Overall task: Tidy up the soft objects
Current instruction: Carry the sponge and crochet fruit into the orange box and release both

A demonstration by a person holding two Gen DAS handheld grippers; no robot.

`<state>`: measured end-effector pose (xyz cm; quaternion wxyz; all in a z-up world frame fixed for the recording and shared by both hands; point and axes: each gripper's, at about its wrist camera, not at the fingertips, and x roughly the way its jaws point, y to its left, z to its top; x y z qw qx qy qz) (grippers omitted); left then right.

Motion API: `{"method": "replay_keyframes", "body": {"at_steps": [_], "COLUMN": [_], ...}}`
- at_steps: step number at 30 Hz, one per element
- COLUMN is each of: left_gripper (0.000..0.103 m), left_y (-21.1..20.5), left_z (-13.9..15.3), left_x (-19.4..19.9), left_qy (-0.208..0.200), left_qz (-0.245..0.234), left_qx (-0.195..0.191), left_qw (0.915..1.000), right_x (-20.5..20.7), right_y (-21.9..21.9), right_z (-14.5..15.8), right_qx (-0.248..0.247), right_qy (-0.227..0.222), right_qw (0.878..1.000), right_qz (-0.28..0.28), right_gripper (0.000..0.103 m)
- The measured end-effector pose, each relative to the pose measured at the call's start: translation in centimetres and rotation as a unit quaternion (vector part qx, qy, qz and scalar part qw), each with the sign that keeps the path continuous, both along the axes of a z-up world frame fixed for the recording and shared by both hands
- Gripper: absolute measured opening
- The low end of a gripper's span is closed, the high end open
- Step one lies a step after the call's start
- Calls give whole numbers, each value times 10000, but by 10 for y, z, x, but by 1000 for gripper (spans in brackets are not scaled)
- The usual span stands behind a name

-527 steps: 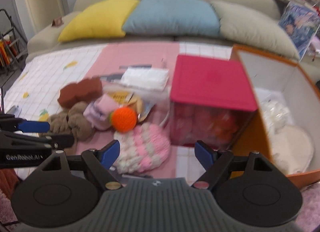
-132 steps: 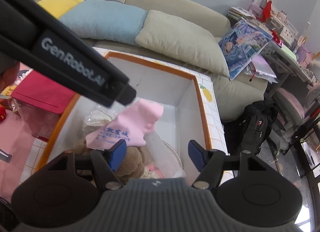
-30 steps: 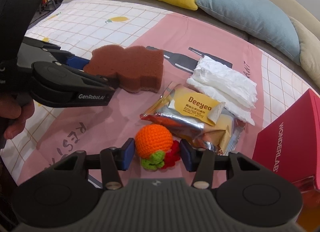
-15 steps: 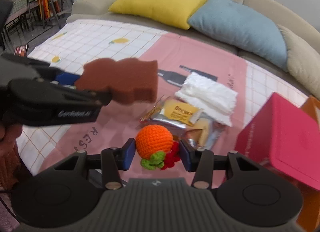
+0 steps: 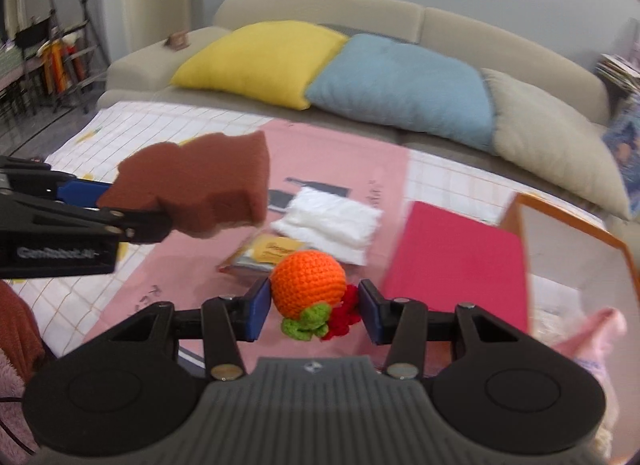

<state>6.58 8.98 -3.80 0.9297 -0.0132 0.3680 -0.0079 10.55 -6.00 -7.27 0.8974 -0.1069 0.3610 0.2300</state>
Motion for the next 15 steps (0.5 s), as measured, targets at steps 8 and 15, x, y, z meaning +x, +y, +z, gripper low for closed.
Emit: {"method": "replay_keyframes", "body": {"at_steps": [8, 15], "left_gripper": [56, 56], "left_y": [-64, -122], "left_z": [18, 26], "left_x": [14, 36], "left_qy": [-194, -339], "left_qz": [-950, -1671], "left_qx": [55, 286], "left_qw": [9953, 9849], "right_x": [0, 34], "right_y": [-86, -155], "right_z": [19, -5], "right_qx": [-33, -174], "right_qy": [-147, 403], "right_qw": [9960, 9882], "right_qz": [-875, -1466], "right_gripper": [47, 47]}}
